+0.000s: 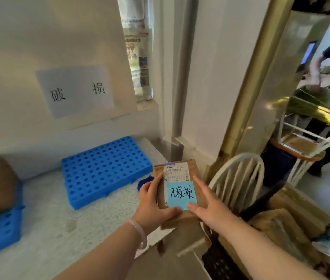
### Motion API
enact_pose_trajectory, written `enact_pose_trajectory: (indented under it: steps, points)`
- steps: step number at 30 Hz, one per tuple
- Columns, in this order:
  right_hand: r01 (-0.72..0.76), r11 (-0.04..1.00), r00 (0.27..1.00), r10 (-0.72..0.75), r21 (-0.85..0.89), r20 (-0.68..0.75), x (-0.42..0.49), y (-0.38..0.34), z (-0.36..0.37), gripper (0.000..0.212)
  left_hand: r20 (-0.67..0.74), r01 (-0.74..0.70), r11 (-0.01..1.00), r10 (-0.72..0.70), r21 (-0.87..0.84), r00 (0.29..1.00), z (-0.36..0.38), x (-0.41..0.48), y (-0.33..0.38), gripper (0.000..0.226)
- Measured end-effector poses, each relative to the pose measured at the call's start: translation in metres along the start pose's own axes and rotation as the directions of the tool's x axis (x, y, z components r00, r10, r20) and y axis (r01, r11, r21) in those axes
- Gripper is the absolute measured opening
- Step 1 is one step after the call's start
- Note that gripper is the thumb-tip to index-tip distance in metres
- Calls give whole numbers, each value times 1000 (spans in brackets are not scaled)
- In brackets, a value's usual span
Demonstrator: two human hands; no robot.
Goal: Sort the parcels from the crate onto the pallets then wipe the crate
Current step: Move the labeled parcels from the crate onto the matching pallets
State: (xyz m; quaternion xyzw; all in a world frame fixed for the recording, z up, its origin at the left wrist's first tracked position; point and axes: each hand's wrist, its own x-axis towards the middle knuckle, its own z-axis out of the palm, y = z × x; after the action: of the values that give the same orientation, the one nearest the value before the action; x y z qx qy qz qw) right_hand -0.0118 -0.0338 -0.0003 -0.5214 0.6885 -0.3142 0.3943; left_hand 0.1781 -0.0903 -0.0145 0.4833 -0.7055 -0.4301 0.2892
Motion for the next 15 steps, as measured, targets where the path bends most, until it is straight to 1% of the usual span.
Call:
enact_pose_trajectory:
  steps: [2,7,11,13,15]
  points:
    - [37,999,998,-36,-16,44,29,-21,27,83,-53,22,1000,-23,-23,998,-34,9,-18,98]
    - [102,995,985,-103,14,140,89,-65,95,83,-181,43,998,-52,-55,982,-108,19,-64,95]
    - [131,990,970,-140,61,199,124,-95,151,80,-234,102,993,-113,-59,966,-159,26,-99,96]
    - [148,986,963,-160,70,218,137,-108,175,79,-220,142,988,-153,-68,963,-180,28,-116,102]
    - [156,986,956,-165,55,241,147,-115,196,78,-198,189,979,-200,-74,960,-196,29,-132,118]
